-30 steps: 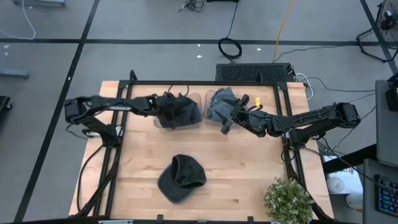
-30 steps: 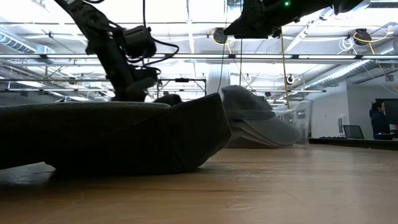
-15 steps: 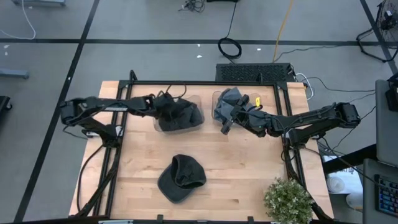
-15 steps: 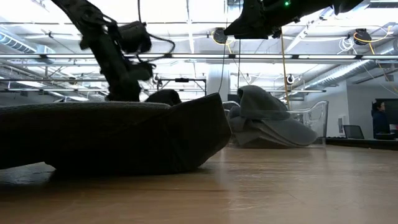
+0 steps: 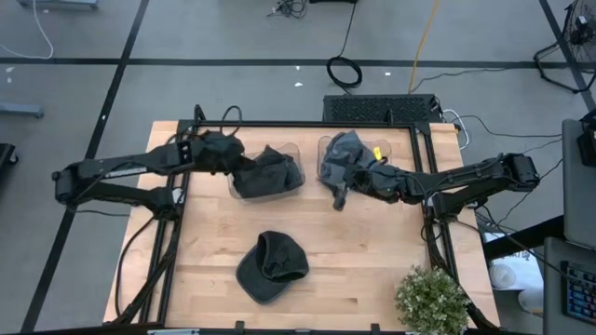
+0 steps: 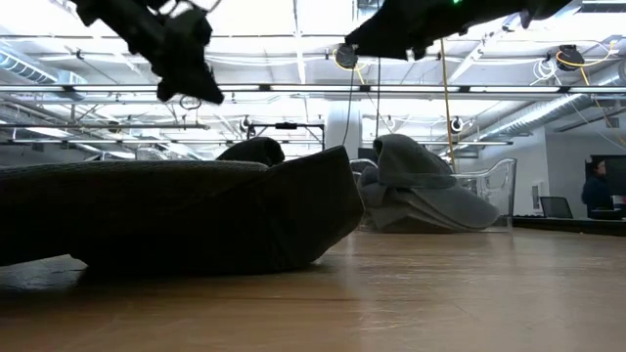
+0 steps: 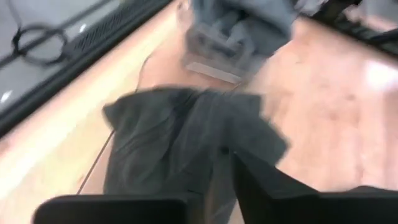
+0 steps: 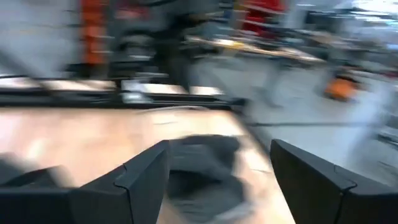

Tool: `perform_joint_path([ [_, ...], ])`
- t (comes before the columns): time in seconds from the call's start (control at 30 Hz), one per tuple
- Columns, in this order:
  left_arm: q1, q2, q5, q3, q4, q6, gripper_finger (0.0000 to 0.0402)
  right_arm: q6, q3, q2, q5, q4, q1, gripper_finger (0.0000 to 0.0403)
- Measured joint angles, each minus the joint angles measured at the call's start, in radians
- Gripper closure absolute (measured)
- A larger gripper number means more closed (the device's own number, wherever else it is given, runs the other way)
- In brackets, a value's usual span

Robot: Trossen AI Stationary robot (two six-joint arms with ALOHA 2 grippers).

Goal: Pick & Place hat
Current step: Put the black cap into the left transparent bin

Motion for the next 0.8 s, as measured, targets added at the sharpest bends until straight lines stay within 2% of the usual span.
perform_joint_path([
  [0.17,-0.047,-0.067,-0.069,0.000,0.022,0.049,0.0290,0.000,0.000,0.027,-0.340,-0.040,0.010,0.0140],
  [0.27,-0.054,-0.089,-0.129,0.001,0.020,0.061,0.0262,-0.013,0.001,0.068,-0.435,-0.082,0.051,0.0140],
  [0.37,-0.054,-0.095,-0.157,0.002,0.020,0.055,0.0241,-0.038,0.000,0.124,-0.434,-0.132,0.113,0.0140],
  [0.53,-0.053,-0.091,-0.161,0.002,0.020,0.053,0.0218,-0.055,0.000,0.226,-0.418,-0.103,0.221,0.0140],
  [0.73,-0.053,-0.091,-0.161,0.002,0.023,-0.005,0.0207,-0.035,0.000,0.341,-0.255,-0.029,0.341,0.0140],
  [0.8,-0.053,-0.091,-0.161,0.002,0.025,-0.012,0.0206,-0.040,0.001,0.383,-0.249,0.020,0.373,0.0140],
])
